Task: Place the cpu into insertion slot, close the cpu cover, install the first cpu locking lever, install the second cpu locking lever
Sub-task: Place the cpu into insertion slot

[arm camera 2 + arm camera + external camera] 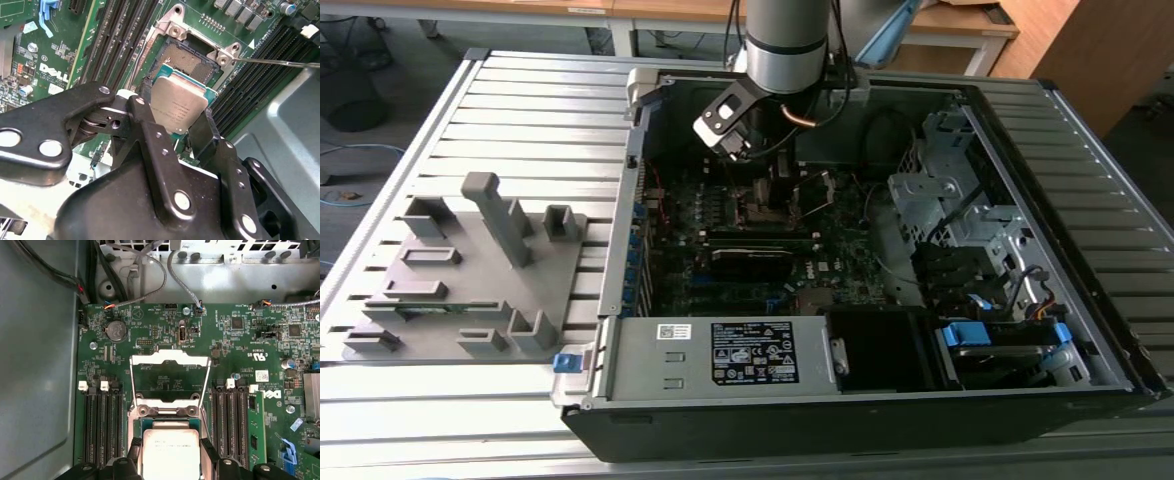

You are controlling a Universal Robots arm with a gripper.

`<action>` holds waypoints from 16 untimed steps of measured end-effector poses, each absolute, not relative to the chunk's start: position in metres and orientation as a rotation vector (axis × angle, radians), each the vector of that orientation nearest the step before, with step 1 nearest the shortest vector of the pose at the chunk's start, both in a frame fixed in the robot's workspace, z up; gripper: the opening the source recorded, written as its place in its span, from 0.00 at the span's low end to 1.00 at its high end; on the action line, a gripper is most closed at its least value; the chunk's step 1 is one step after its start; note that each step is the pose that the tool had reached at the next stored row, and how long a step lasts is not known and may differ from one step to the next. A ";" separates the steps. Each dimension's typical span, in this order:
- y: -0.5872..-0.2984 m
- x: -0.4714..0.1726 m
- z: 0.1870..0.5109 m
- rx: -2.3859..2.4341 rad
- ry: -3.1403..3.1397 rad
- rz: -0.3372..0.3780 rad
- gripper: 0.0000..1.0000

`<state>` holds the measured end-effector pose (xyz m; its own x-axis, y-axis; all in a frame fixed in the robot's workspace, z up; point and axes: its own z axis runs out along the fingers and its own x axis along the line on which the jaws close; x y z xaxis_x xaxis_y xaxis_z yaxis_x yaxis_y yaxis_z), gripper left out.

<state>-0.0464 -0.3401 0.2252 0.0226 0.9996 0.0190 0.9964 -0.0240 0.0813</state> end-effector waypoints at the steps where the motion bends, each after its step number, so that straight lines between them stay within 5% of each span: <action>1: -0.340 -0.046 0.225 2.214 2.163 0.109 0.54; 16: -0.340 -0.047 0.220 2.214 2.163 0.109 0.54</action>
<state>-0.0468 -0.3401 0.2199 0.0226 0.9996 0.0192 0.9964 -0.0240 0.0814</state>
